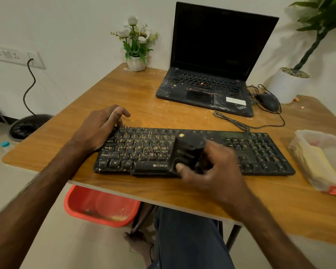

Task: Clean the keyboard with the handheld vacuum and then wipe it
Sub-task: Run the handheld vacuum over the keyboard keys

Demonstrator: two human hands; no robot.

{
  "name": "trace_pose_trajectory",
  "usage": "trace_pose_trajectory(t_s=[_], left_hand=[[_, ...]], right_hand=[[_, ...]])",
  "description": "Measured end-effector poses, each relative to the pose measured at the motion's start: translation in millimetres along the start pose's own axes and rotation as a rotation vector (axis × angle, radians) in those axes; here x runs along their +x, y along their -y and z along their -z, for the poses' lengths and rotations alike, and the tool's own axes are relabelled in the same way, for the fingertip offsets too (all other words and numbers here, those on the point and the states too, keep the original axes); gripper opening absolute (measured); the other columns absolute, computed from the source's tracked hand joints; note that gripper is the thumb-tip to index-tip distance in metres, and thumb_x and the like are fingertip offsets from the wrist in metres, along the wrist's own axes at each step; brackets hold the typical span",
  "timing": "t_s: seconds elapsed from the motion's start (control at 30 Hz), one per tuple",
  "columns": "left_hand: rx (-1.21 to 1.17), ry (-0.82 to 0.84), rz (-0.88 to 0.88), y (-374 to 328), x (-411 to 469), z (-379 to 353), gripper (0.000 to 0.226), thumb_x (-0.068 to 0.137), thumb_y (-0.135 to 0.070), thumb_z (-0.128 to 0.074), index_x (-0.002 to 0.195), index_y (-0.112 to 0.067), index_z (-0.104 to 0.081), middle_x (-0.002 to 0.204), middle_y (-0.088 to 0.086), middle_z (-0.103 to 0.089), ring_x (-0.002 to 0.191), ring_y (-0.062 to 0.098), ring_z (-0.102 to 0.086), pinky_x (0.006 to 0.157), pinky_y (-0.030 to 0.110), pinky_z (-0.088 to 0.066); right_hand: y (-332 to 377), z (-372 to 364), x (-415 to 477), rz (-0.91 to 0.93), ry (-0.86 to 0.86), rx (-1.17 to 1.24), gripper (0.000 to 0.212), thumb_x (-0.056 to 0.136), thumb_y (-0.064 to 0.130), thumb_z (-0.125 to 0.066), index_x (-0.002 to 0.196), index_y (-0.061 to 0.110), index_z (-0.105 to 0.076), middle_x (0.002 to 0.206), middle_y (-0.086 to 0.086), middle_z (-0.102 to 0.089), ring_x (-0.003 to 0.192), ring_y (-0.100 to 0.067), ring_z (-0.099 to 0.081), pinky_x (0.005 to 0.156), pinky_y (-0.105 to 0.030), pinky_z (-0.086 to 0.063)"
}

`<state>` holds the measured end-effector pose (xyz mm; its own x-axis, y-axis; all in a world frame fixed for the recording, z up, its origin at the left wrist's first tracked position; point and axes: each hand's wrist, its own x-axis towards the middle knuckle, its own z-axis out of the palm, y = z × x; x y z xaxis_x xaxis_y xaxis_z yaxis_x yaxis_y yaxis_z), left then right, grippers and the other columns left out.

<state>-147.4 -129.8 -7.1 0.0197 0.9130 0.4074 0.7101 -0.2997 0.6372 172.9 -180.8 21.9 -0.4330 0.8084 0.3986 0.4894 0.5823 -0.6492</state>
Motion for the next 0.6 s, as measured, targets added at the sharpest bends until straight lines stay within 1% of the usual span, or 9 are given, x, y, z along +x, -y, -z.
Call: trace_pose_trajectory(t_s=[0.07,0.1,0.17,0.23,0.3,0.37,0.4,0.53,0.6], left_hand=[[-0.003,0.009,-0.002,0.1,-0.6,0.7,0.056,0.105,-0.054,-0.019,0.114,-0.024,-0.066,0.087,0.0,-0.067,0.086,0.015,-0.064,0.078,0.038,-0.049],[-0.003,0.01,-0.006,-0.3,-1.4,0.8,0.056,0.105,-0.054,-0.019,0.113,-0.024,-0.066,0.087,0.0,-0.067,0.086,0.014,-0.064,0.078,0.037,-0.049],[-0.002,0.002,-0.01,-2.5,-2.6,0.7,0.057,0.105,-0.053,-0.02,0.112,-0.022,-0.067,0.087,0.001,-0.067,0.085,0.014,-0.063,0.076,0.035,-0.047],[0.003,-0.015,-0.016,-5.5,-3.0,0.8,0.058,0.105,-0.053,-0.02,0.11,-0.021,-0.068,0.086,0.001,-0.066,0.084,0.013,-0.061,0.074,0.033,-0.045],[0.009,-0.022,-0.015,-7.3,-2.1,1.3,0.058,0.104,-0.053,-0.021,0.109,-0.021,-0.069,0.085,0.0,-0.065,0.084,0.011,-0.061,0.073,0.031,-0.044],[0.011,-0.018,-0.012,-6.7,-1.2,1.3,0.059,0.104,-0.054,-0.02,0.109,-0.021,-0.069,0.085,-0.001,-0.065,0.084,0.009,-0.06,0.072,0.029,-0.044],[0.012,-0.015,-0.013,-5.8,-1.6,1.4,0.06,0.103,-0.055,-0.02,0.109,-0.021,-0.069,0.085,-0.001,-0.065,0.084,0.008,-0.06,0.072,0.029,-0.044],[0.009,-0.02,-0.011,-0.2,-5.9,4.1,0.057,0.105,-0.054,-0.021,0.109,-0.022,-0.069,0.086,-0.001,-0.066,0.083,0.01,-0.062,0.071,0.03,-0.045],[0.013,-0.023,-0.005,0.5,-5.4,3.8,0.058,0.104,-0.054,-0.021,0.108,-0.023,-0.069,0.086,-0.001,-0.066,0.084,0.008,-0.061,0.072,0.029,-0.045]], right_hand=[[4.0,-5.4,-6.8,0.055,-0.005,-0.055,0.053,0.08,0.052,-0.064,0.124,0.023,-0.058,0.111,0.011,-0.063,0.096,-0.005,-0.061,0.076,-0.028,-0.059],[2.8,-4.1,-7.5,0.045,-0.049,-0.109,0.052,0.081,0.053,-0.062,0.123,0.023,-0.058,0.109,0.012,-0.062,0.094,-0.005,-0.061,0.075,-0.027,-0.059],[-2.6,2.5,-7.5,-0.042,-0.168,-0.18,0.049,0.081,0.052,-0.061,0.121,0.023,-0.059,0.104,0.013,-0.061,0.091,-0.005,-0.06,0.073,-0.03,-0.059],[-1.9,4.0,-8.3,-0.088,-0.24,-0.177,0.044,0.082,0.05,-0.062,0.117,0.024,-0.061,0.099,0.014,-0.06,0.087,-0.004,-0.06,0.07,-0.031,-0.059],[11.0,-9.1,-7.4,-0.054,-0.23,-0.192,0.042,0.083,0.05,-0.062,0.116,0.022,-0.061,0.098,0.014,-0.06,0.083,-0.002,-0.059,0.067,-0.024,-0.057],[27.0,-34.2,-2.9,0.017,-0.212,-0.204,0.04,0.084,0.047,-0.065,0.113,0.02,-0.062,0.095,0.013,-0.061,0.078,-0.001,-0.057,0.064,-0.01,-0.05],[35.1,-47.2,0.1,0.05,-0.206,-0.214,0.038,0.085,0.045,-0.067,0.111,0.018,-0.063,0.093,0.011,-0.063,0.076,-0.001,-0.057,0.062,-0.007,-0.046],[47.3,-63.9,7.5,0.08,-0.189,-0.316,0.039,0.087,0.047,-0.062,0.109,0.016,-0.063,0.09,0.006,-0.065,0.069,-0.003,-0.057,0.057,-0.013,-0.05],[36.7,-45.2,-1.6,0.024,-0.228,-0.364,0.041,0.087,0.051,-0.059,0.109,0.017,-0.063,0.091,0.006,-0.067,0.07,-0.001,-0.054,0.057,-0.008,-0.044]])
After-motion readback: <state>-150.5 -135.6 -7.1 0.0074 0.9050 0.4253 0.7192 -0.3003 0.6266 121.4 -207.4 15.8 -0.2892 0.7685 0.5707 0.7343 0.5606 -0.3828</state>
